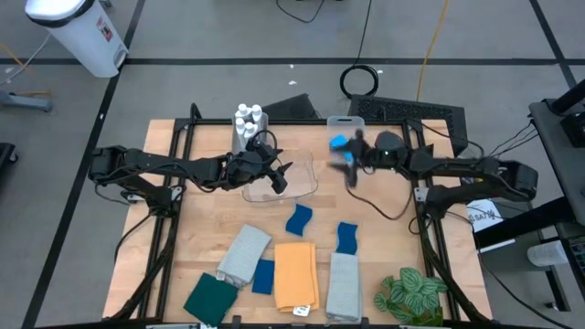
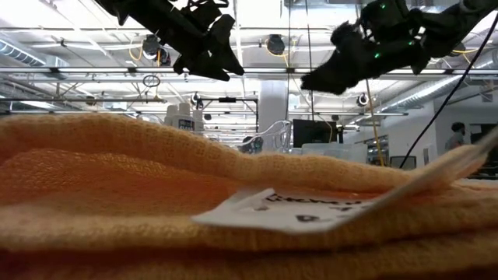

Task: Pick & Place Kitchen Items
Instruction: Put the blue sponge into the white bin

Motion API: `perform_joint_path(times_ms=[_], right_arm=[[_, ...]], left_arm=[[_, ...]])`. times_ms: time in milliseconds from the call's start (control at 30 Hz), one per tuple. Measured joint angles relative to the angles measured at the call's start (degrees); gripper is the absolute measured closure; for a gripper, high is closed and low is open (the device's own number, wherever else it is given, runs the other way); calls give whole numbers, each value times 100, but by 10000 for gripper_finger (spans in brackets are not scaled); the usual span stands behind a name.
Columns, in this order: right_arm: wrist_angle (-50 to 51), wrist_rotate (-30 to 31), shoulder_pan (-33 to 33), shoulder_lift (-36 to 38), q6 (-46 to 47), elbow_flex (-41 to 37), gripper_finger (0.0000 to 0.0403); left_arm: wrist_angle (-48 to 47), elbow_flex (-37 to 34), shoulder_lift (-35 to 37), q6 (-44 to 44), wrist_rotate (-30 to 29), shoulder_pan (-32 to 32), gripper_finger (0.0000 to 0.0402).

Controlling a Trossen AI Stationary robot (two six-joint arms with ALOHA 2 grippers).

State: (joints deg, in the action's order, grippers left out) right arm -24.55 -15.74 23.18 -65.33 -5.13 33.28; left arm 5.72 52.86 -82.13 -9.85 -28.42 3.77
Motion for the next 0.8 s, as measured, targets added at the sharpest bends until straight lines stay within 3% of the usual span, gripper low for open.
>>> perform_joint_path(times_ms=[133,233,333,500,633,800], right_arm=[[185,-1535,-639,45,425,0,183],[591,-1701,-1434,45,581,2,183],[1174,-1127,-2376,39,205,0,186],[1992,417,-3606,39,-311,0,206],[2443,1115,-4113,-53,222,-52,231],[2489,1425,-4265,-383,625,-400,270]], left_arm=[[2,0,0,-23,2,2,153],[2,1,0,-87,2,2,153],[0,1,0,-88,2,0,153],[0,2,0,-146,2,0,153],[-1,2,0,-149,2,0,153],[-9,2,0,-149,2,0,153]])
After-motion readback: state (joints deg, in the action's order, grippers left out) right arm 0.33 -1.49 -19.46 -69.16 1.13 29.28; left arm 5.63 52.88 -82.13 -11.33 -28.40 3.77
